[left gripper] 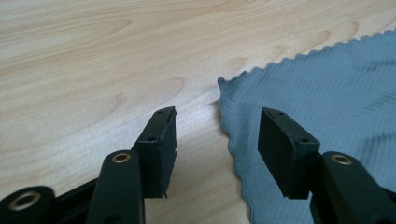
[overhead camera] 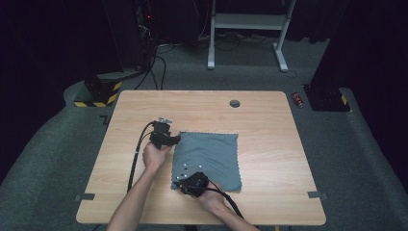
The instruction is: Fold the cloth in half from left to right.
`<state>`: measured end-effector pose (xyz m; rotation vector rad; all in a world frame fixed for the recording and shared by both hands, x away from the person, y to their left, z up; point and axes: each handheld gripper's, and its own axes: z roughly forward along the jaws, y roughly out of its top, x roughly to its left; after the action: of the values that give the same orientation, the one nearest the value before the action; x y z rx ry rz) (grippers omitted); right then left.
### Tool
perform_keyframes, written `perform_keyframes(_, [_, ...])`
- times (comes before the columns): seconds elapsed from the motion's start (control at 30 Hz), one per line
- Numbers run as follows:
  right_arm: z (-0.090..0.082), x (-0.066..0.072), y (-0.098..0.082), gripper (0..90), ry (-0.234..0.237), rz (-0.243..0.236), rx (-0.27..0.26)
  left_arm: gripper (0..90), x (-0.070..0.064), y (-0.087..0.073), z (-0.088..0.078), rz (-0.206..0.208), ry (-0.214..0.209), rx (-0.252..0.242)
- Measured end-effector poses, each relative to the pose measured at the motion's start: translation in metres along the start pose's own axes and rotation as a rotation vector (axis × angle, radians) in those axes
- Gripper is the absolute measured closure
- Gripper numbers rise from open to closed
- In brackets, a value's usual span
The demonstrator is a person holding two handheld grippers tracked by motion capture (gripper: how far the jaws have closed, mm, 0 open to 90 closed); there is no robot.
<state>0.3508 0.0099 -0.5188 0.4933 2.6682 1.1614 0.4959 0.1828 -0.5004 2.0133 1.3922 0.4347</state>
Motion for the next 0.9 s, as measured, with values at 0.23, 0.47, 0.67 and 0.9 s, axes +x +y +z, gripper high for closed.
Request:
perform_keyframes(0.23, [0.004, 0.011, 0.005, 73.1, 0.037, -0.024, -0.013, 46.9, 0.000, 0.006, 0.014, -0.001, 0.004, 0.040])
perform_keyframes(0.47, [0.009, 0.018, 0.003, 70.0, 0.033, -0.043, 0.013, 51.6, -0.002, 0.011, 0.023, -0.011, 0.029, 0.020])
perform_keyframes(0.67, [0.008, 0.019, 0.003, 79.6, 0.012, -0.054, 0.017, 65.5, -0.008, 0.015, 0.026, 0.025, 0.044, 0.033])
perform_keyframes(0.9, [0.009, 0.027, 0.004, 88.9, -0.039, -0.103, 0.024, 83.4, -0.009, 0.017, 0.027, 0.029, 0.035, 0.046])
